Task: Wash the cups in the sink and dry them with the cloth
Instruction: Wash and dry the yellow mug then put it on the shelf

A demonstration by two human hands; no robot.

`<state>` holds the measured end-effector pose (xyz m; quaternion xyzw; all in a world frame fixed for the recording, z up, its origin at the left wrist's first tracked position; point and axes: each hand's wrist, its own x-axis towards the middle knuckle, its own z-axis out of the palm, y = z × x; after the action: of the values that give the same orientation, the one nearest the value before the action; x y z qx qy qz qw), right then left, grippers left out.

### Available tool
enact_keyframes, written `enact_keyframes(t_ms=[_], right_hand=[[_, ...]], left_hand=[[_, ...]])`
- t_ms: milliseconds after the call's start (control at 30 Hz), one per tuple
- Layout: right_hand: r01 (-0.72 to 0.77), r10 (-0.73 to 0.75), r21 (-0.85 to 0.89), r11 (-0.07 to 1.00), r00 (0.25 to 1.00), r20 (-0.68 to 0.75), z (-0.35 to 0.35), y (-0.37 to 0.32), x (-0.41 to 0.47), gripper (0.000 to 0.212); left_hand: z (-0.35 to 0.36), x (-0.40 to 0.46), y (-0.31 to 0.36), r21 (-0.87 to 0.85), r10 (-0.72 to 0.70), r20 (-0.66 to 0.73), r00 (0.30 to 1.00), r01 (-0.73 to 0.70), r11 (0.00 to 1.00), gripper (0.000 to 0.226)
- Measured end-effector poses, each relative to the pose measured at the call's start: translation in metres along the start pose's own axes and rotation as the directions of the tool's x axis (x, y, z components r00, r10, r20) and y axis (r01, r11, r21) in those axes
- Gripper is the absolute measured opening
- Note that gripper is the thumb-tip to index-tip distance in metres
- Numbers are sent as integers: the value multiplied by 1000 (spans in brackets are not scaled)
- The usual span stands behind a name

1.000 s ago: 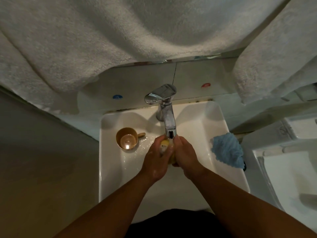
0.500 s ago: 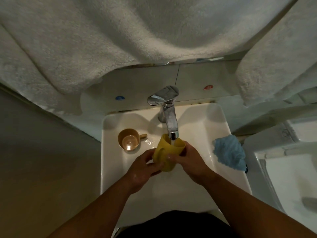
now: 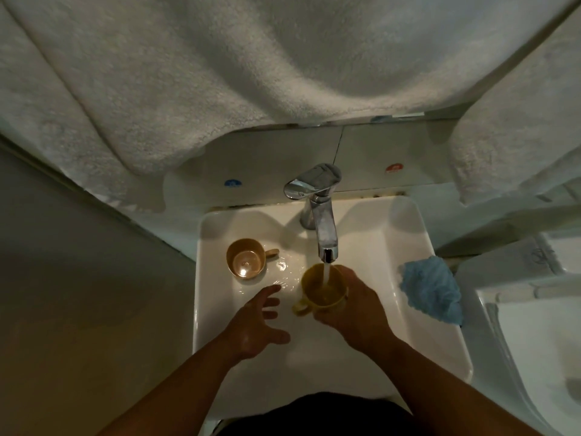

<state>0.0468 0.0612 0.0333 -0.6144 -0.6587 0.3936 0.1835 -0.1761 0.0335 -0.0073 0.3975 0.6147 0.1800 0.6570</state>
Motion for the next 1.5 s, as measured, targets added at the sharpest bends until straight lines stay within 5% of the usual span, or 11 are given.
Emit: enact_keyframes(t_ms=[167, 267, 400, 500, 600, 867, 1033, 1167, 1300, 1400, 1500], right_hand=[[15, -10, -67, 998, 998, 69, 6, -2, 0, 72], [-2, 1, -32, 999, 1000, -29, 5, 0, 3, 70], [11, -5, -61, 998, 995, 100, 4, 3, 4, 74], [-21, 21, -25, 999, 1000, -11, 1, 5, 4, 71], [22, -19, -37, 999, 997, 76, -1, 1, 2, 74], [-27, 26, 40, 999, 999, 26, -2, -2, 2, 74], [-109, 91, 157, 982, 989, 117, -4, -1, 7, 80], [-224, 187, 419, 880, 974, 129, 0, 3, 8, 70], [-440, 281, 663, 605, 898, 340, 4, -6, 4, 54], [-443, 299, 483, 755, 888, 348, -18, 0, 8, 55], [-309, 294, 122, 943, 948, 123, -48, -5, 13, 55]], left_hand=[[2, 1, -1, 63, -1, -38, 999, 3, 998, 95], [0, 1, -3, 71, -1, -56, 998, 5, 997, 87], [-2, 2, -9, 76, -11, -56, 998, 16, 997, 78], [-1, 1, -8, 79, -12, -54, 998, 17, 997, 70], [-1, 1, -11, 110, -17, -46, 999, 22, 994, 67], [0, 3, -14, 89, -14, -76, 997, 21, 996, 57], [6, -2, -5, 59, 25, -69, 997, -21, 998, 87], [12, -4, 8, -13, 110, -14, 994, -111, 994, 107], [16, -1, 19, 12, 205, -133, 970, -205, 979, 85], [18, 3, 23, -31, 210, -137, 968, -216, 976, 83], [21, 5, 30, -18, 255, -137, 957, -260, 966, 84]])
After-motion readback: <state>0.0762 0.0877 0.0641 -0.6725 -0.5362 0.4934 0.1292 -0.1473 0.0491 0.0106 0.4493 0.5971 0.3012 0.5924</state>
